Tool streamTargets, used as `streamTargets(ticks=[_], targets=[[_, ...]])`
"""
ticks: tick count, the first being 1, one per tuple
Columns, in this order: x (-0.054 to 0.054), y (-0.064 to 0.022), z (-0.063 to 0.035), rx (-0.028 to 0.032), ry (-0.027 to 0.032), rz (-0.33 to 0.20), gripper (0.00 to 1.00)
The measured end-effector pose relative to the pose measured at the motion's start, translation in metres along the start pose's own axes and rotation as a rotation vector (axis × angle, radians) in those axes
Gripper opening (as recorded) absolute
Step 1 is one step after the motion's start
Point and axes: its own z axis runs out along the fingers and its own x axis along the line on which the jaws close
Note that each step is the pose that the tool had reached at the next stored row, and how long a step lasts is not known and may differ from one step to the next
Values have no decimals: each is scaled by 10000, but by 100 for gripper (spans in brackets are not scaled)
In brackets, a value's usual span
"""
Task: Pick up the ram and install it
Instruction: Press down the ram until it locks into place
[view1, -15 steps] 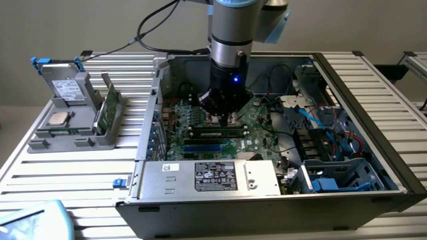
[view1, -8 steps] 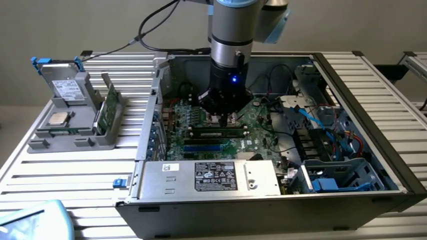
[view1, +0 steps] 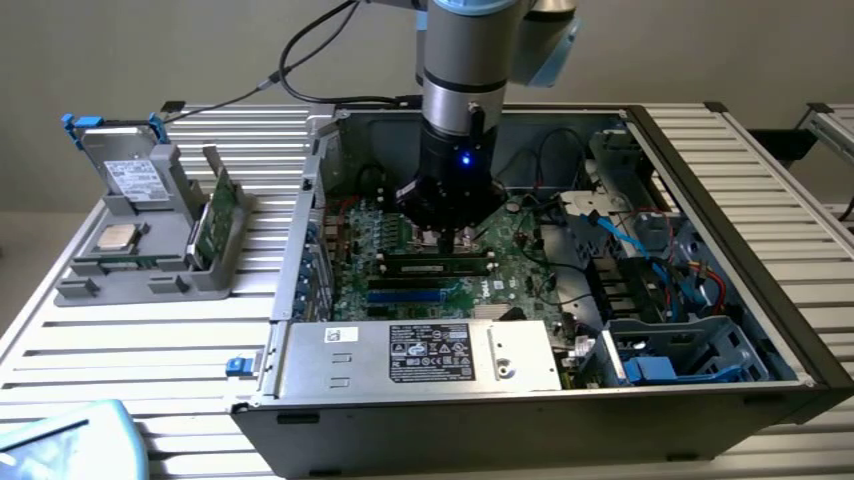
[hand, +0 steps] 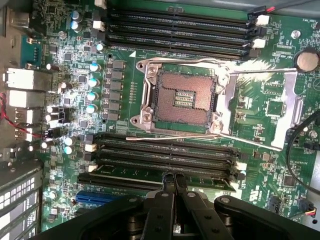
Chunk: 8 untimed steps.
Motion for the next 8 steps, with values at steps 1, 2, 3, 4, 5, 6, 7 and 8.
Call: streamTargets(ticks=[1, 2, 3, 4, 5, 6, 7, 8], targets=[[2, -10, 0, 4, 0, 19, 11], [3, -20, 1, 9, 2, 39, 11], [4, -30, 1, 13, 3, 68, 11], [5, -36, 1, 18, 5, 108, 11], [5, -41, 2, 20, 6, 160, 11], [6, -44, 2, 22, 9, 224, 11], [6, -46, 2, 21, 13, 311, 11], [5, -46, 2, 19, 17, 423, 11]])
